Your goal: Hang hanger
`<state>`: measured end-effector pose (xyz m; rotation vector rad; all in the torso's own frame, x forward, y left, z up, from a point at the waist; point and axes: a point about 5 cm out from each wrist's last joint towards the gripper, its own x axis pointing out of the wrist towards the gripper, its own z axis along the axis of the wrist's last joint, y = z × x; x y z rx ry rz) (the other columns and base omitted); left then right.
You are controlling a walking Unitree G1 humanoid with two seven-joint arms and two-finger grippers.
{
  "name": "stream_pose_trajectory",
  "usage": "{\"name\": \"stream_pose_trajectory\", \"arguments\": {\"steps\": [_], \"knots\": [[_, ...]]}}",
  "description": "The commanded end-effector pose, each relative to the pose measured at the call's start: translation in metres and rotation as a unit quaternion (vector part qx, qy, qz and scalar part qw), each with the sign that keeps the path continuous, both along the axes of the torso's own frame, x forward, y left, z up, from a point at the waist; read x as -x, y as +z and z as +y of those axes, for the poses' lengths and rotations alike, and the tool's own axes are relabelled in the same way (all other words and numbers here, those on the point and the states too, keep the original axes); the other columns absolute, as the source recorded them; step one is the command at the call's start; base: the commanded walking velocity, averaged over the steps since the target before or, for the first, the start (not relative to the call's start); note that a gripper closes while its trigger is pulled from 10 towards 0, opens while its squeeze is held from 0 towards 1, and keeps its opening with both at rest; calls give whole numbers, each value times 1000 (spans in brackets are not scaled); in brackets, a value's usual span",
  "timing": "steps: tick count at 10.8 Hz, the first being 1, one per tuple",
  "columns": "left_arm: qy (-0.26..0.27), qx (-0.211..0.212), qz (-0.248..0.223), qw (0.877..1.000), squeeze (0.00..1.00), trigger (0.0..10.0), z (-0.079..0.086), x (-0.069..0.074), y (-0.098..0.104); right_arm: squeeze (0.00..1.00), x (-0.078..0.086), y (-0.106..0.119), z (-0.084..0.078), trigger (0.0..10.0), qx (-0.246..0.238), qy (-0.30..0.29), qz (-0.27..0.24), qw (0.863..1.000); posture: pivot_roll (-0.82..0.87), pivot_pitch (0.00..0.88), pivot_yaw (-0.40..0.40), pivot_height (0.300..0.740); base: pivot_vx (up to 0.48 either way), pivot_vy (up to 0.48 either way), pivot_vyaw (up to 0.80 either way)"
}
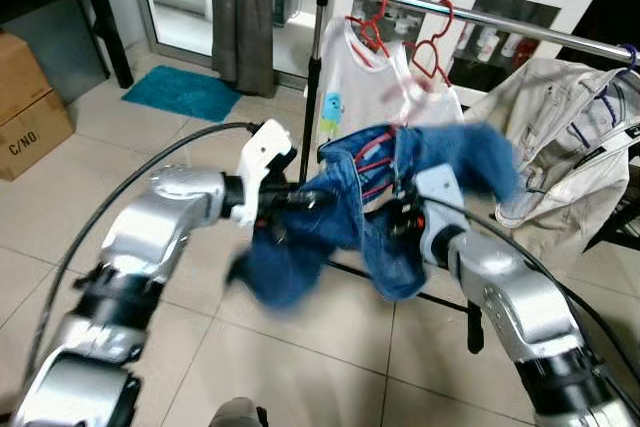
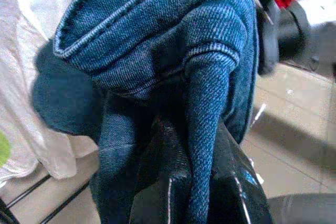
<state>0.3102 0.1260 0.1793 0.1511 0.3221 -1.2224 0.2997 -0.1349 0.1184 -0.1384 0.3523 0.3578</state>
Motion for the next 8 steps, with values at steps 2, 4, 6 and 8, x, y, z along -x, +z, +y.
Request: {"name": "stream_pose_trajectory", "arguments": {"steps": [2,4,6,8], "knots": [[-24,31,-24,999,0,0,0,6,20,1000,-7,6,-21,10000,-4,-39,-21,999,61,0,-79,740,0,0,0],[26,14,-54,998,0,0,12,-4,21,1000,-6,17,-27,10000,1,-10,-43,999,62,0,-78,740,0,0,0],[91,-20,-85,992,0,0,25,-18,21,1000,5,32,-30,10000,-18,75,-48,996,58,0,-70,740,0,0,0],[97,-32,-116,988,0,0,36,-23,23,1000,35,64,-30,10000,-41,248,-78,965,50,0,-63,740,0,0,0]]}}
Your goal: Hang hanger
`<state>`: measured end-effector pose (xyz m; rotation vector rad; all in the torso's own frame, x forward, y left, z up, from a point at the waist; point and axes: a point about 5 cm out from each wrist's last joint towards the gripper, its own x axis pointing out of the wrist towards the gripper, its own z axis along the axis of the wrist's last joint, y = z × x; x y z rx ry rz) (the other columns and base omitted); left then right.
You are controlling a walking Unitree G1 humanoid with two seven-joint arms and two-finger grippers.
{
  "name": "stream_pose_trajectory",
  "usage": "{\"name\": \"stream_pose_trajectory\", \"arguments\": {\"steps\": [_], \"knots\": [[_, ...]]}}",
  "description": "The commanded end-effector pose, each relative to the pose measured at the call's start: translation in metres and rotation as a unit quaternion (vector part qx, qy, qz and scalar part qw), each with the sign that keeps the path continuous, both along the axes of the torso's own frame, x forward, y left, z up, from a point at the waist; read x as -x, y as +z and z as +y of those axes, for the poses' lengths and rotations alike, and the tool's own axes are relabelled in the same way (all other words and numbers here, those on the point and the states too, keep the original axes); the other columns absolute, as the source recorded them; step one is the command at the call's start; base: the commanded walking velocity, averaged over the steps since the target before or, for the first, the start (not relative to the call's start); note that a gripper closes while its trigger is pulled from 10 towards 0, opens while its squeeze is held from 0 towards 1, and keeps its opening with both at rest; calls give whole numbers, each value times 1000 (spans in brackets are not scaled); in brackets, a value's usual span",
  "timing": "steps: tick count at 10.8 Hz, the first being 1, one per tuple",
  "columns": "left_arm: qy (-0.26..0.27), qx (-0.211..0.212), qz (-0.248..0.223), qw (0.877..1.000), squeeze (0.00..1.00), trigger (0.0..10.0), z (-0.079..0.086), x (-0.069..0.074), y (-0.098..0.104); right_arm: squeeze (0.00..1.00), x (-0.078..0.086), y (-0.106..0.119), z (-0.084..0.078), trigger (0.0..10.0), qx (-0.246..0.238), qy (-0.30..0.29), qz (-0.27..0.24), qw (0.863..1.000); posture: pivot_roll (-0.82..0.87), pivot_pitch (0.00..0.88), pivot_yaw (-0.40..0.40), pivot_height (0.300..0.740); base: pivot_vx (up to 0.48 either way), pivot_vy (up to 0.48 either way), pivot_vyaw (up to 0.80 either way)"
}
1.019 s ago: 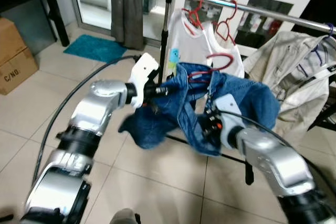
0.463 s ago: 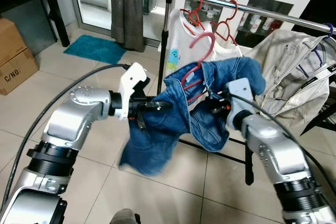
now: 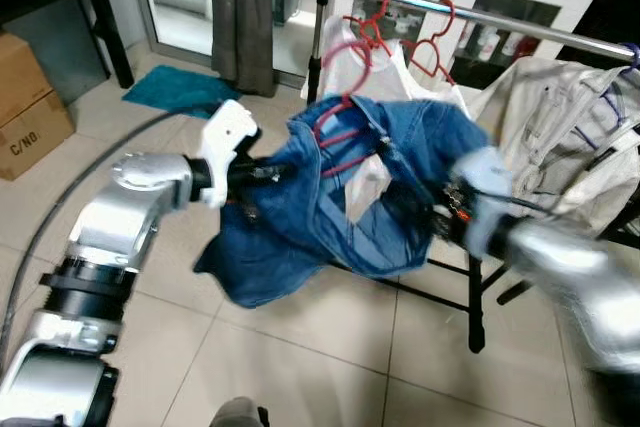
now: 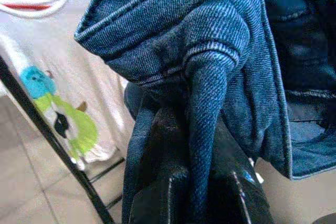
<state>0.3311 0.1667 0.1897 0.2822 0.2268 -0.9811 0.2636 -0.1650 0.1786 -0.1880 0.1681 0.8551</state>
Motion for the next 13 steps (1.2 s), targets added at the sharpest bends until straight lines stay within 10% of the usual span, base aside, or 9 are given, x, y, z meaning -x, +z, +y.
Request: {"name": "stream_pose_trajectory", "arguments": {"steps": [1,4,7,8,10,13], "knots": [[-15,1,-33,999,0,0,-3,-3,14,1000,5,10,-2,10000,-5,30,-8,1000,47,0,-61,740,0,0,0],[-77,-45,-61,994,0,0,-2,0,9,1000,13,40,-9,10000,-27,98,-27,994,48,0,-67,740,0,0,0],[-209,-89,-33,973,0,0,0,19,-1,1000,-18,66,-25,10000,14,31,-126,991,47,0,-67,740,0,0,0],[-236,-83,-35,968,0,0,-2,22,1,0,-7,60,-17,10000,50,119,-90,988,51,0,-75,740,0,0,0],[-259,-74,-41,962,0,0,-5,24,5,0,8,42,-7,10000,82,212,-36,973,53,0,-82,740,0,0,0],[-279,-71,-52,956,0,0,-8,27,8,0,2,30,-8,10000,74,203,28,976,53,0,-91,740,0,0,0]]}}
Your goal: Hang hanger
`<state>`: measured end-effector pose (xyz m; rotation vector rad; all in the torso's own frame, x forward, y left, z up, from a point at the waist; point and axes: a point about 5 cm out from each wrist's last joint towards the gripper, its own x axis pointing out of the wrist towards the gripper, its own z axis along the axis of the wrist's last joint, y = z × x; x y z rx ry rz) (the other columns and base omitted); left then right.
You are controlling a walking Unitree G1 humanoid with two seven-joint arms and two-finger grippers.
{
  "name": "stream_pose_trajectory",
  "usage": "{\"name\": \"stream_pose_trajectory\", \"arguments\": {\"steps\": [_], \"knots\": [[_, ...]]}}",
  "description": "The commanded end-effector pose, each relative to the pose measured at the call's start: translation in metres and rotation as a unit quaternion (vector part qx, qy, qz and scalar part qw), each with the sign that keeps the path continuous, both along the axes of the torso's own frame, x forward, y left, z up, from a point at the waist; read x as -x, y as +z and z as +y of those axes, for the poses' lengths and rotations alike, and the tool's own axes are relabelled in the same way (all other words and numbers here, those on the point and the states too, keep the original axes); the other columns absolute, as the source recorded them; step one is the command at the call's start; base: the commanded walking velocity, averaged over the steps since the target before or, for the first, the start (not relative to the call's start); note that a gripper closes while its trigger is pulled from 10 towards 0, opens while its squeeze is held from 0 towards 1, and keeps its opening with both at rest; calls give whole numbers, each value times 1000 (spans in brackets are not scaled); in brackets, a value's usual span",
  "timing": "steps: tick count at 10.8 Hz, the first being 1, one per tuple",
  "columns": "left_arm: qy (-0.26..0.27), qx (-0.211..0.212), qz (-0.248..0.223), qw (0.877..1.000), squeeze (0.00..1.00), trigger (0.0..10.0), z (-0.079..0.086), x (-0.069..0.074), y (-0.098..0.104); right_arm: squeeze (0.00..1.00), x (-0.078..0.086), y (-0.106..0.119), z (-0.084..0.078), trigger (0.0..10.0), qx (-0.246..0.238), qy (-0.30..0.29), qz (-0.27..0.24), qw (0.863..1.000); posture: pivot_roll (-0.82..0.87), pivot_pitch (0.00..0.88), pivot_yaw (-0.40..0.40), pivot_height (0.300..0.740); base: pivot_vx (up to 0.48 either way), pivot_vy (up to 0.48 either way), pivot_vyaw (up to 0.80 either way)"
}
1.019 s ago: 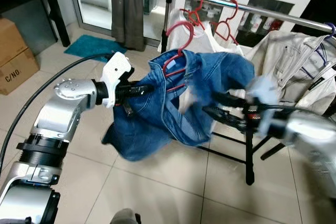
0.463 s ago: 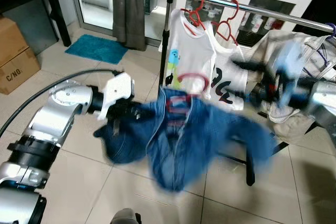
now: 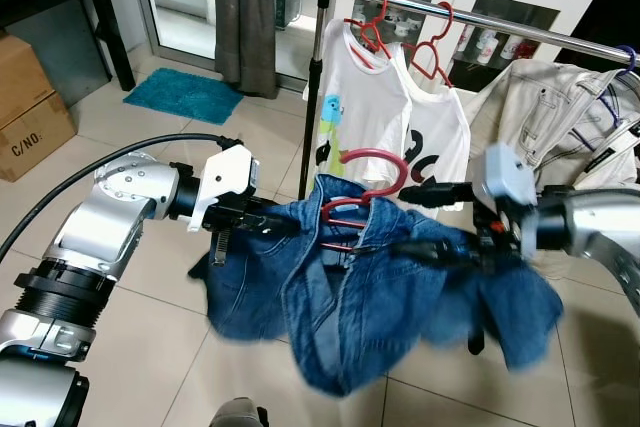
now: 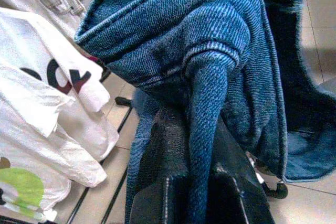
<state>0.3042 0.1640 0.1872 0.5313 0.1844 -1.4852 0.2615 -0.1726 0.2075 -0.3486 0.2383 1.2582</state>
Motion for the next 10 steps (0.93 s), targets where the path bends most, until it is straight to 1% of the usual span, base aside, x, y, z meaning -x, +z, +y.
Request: {"name": "stream_pose_trajectory", "arguments": {"steps": [1,2,3,5,6,9,10], "knots": [[-25,16,-31,999,0,0,-9,1,12,0,0,-5,5,0,-3,6,16,1000,56,0,-97,740,0,0,0],[-28,18,-36,999,0,0,-12,1,13,0,3,-10,11,0,-9,18,28,999,56,0,-99,740,0,0,0],[-28,19,-41,999,0,0,-13,0,14,0,5,-13,17,0,-15,24,30,999,56,0,-102,740,0,0,0],[-18,29,-53,998,0,0,-14,-4,16,0,8,-11,24,0,-37,43,35,998,54,0,-103,740,0,0,0],[-7,29,-61,998,0,0,-13,-8,16,0,9,-11,25,0,-44,46,40,997,55,0,-106,740,0,0,0],[-1,39,-59,997,0,0,-12,-9,17,0,15,-9,27,0,-60,69,59,994,57,0,-106,740,0,0,0],[2,48,-61,997,0,0,-12,-10,18,0,17,-9,28,0,-62,72,63,993,58,0,-102,740,0,0,0]]}}
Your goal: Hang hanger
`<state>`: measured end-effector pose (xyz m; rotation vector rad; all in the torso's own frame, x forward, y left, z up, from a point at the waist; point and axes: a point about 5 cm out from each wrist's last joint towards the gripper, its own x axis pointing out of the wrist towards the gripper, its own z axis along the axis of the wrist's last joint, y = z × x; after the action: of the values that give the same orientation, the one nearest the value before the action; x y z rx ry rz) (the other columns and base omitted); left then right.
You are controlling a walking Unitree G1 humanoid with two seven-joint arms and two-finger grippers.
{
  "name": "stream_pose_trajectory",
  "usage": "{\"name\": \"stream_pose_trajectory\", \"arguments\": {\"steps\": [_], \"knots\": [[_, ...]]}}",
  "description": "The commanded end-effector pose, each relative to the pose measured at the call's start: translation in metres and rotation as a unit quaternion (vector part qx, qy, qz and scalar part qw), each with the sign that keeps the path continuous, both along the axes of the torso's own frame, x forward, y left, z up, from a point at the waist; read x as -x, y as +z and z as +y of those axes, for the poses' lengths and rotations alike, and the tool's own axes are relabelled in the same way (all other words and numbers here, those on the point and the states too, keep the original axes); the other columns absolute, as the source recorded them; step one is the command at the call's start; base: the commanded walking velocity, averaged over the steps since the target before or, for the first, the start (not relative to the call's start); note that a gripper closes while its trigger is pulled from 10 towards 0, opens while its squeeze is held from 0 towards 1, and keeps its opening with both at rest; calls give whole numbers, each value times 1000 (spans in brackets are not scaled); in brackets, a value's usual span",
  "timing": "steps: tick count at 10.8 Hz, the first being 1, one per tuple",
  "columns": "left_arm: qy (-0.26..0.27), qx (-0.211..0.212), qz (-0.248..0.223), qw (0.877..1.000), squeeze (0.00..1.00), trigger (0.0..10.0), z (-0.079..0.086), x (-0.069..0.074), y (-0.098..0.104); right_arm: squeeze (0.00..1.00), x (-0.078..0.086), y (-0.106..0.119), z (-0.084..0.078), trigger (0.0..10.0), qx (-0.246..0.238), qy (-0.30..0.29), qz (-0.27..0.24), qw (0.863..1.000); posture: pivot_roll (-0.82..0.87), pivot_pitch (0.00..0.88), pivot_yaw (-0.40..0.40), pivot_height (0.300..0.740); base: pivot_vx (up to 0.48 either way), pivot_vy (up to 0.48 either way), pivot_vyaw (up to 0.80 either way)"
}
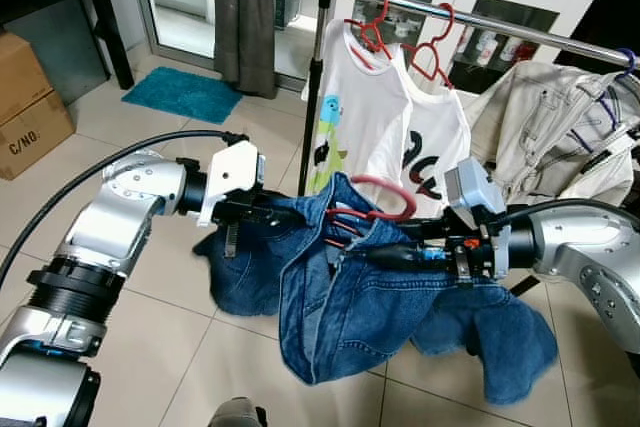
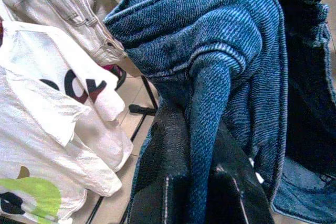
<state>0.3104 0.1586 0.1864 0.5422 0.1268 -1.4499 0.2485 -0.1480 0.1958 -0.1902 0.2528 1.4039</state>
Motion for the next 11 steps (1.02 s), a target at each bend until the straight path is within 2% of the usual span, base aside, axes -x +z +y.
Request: {"name": "stream_pose_trajectory", "arguments": {"steps": [1,4,5,6,11], "knots": [[-8,36,-34,999,0,0,-6,-5,20,0,4,2,3,0,-7,14,4,1000,58,0,-101,740,0,0,0],[4,49,-34,998,0,0,-4,-9,23,0,6,2,0,0,-9,9,12,1000,57,0,-95,740,0,0,0],[12,65,-13,998,0,10000,-4,-11,22,0,6,0,-3,0,-5,-1,20,1000,58,0,-94,740,0,0,0],[11,62,-19,998,1000,10000,-2,-12,22,0,6,0,-4,0,-12,-8,30,999,58,0,-88,740,0,0,0],[-5,82,1,997,1000,10000,8,-13,34,0,16,-19,-18,0,-23,-57,81,995,67,0,-39,740,0,0,0]]}}
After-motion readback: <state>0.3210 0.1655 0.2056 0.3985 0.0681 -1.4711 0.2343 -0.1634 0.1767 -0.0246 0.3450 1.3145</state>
